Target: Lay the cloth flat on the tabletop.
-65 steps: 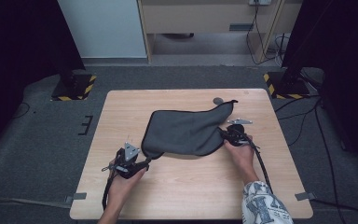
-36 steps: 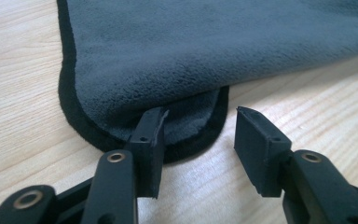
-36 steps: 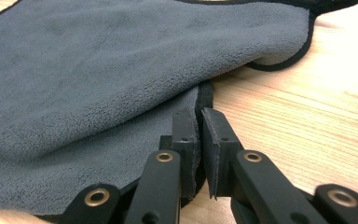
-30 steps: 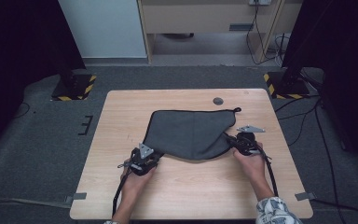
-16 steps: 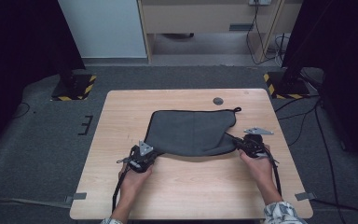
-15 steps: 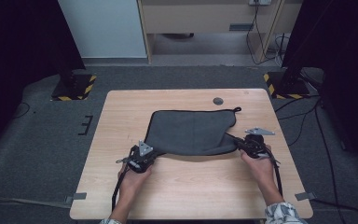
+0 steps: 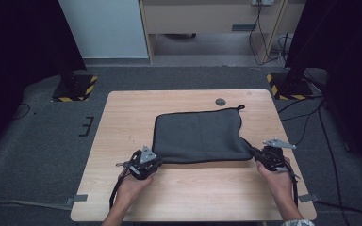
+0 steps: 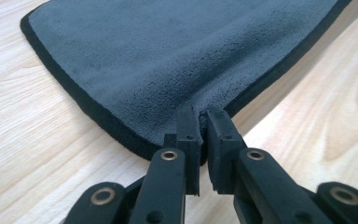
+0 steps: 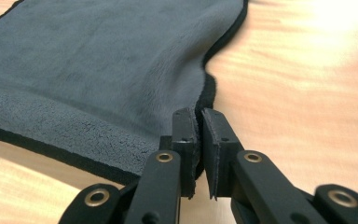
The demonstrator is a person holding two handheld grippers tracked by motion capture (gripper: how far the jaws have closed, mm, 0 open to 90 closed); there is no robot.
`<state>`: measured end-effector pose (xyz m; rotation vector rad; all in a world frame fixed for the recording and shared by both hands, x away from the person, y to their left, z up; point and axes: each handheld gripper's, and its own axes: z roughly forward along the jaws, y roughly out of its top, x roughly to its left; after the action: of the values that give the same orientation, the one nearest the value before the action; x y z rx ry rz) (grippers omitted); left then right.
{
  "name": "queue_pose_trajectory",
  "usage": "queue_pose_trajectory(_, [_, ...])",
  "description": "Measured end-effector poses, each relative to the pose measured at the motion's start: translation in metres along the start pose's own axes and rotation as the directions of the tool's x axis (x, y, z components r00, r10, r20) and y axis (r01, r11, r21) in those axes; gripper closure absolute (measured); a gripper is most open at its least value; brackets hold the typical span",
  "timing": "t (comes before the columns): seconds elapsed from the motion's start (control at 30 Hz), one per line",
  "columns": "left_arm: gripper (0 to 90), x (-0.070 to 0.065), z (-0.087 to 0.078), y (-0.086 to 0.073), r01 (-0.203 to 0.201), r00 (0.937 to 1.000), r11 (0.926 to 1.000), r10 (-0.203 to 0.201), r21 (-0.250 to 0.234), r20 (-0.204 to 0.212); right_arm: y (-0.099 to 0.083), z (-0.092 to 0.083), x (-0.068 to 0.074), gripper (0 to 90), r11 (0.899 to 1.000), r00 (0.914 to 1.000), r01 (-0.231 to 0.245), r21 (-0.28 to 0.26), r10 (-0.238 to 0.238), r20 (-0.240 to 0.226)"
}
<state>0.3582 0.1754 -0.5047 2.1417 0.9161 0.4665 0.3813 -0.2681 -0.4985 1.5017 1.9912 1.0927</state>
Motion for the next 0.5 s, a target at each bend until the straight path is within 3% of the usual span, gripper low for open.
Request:
queue_pose_trajectory(0.27, [84.1, 0.001, 0.002, -0.009, 0.005, 0.9999, 0.9999, -0.005, 0.01, 0.014, -0.017, -0.014, 0.008, 83.2, 1.0, 1.0, 0.006, 0.022, -0.006, -0.004])
queue_pose_trajectory(0.5, [84.1, 0.002, -0.005, -0.022, 0.004, 0.9982, 0.9999, -0.005, 0.012, 0.059, -0.023, -0.017, 0.013, 82.8, 0.999, 0.9996, 0.024, 0.039, -0.023, -0.016])
